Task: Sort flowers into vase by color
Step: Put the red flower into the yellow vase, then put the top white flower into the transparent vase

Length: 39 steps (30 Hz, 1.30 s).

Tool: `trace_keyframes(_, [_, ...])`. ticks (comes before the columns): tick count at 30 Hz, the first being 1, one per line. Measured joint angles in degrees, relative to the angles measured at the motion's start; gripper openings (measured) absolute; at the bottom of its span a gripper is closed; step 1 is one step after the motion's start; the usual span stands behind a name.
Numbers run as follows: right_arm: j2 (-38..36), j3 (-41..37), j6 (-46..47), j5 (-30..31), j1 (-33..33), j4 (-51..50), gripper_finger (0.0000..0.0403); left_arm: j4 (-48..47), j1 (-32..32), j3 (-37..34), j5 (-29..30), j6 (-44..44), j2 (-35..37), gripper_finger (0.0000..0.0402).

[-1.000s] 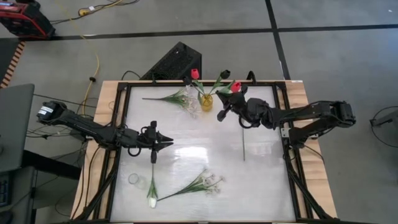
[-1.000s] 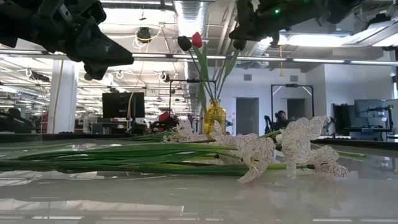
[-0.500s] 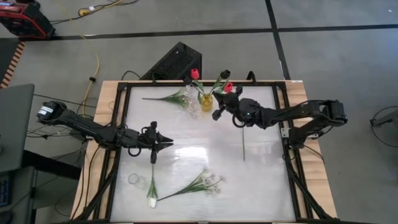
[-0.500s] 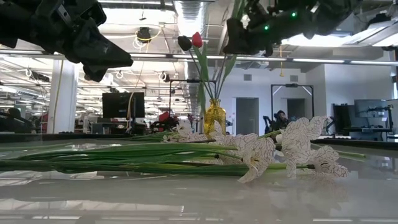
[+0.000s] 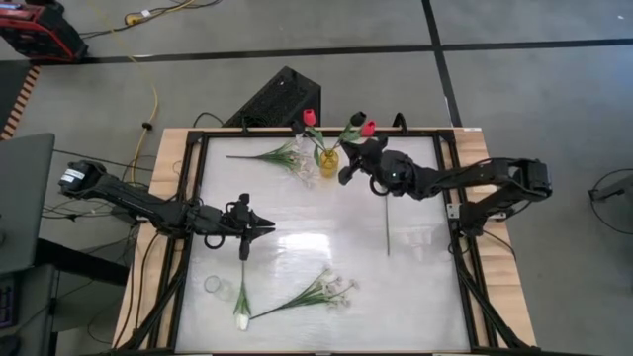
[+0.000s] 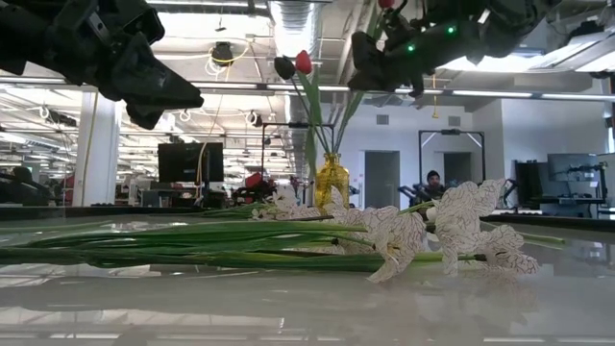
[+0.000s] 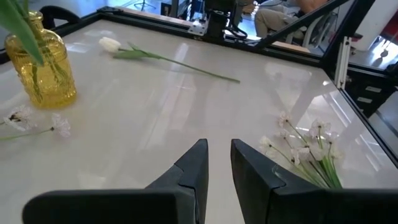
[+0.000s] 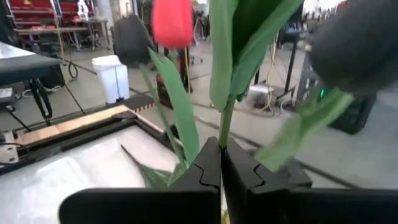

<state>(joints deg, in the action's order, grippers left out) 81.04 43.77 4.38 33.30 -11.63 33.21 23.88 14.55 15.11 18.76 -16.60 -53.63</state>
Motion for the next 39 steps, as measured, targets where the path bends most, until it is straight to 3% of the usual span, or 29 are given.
trace_keyframes(9, [0.0, 5.5, 6.1, -11.3, -4.1, -15.6, 0.0029, 0.0, 0.0, 0.0, 0.0, -0.5, 0.0, 0.0057])
trace_keyframes(20, [0.0, 14.4, 4.2, -12.6, -5.6, -30.4, 0.0078, 0.0, 0.0, 0.0, -0.1, -2.1, 0.0, 0.0057])
trace_keyframes(24, [0.0, 17.7, 4.2, -13.2, -6.3, -38.7, 0.0112, 0.0, 0.0, 0.0, -0.5, -2.6, 0.0, 0.0057])
trace_keyframes(33, [0.0, 25.3, 4.6, -25.3, -7.8, -56.1, 0.0207, 0.0, 0.0, 0.0, -3.1, -2.8, 0.0, 0.0057])
trace_keyframes(39, [0.0, 31.0, 4.7, -26.2, -6.6, -69.6, 0.0235, -1.4, 0.0, 0.0, -3.3, -3.2, 0.0, 0.0057])
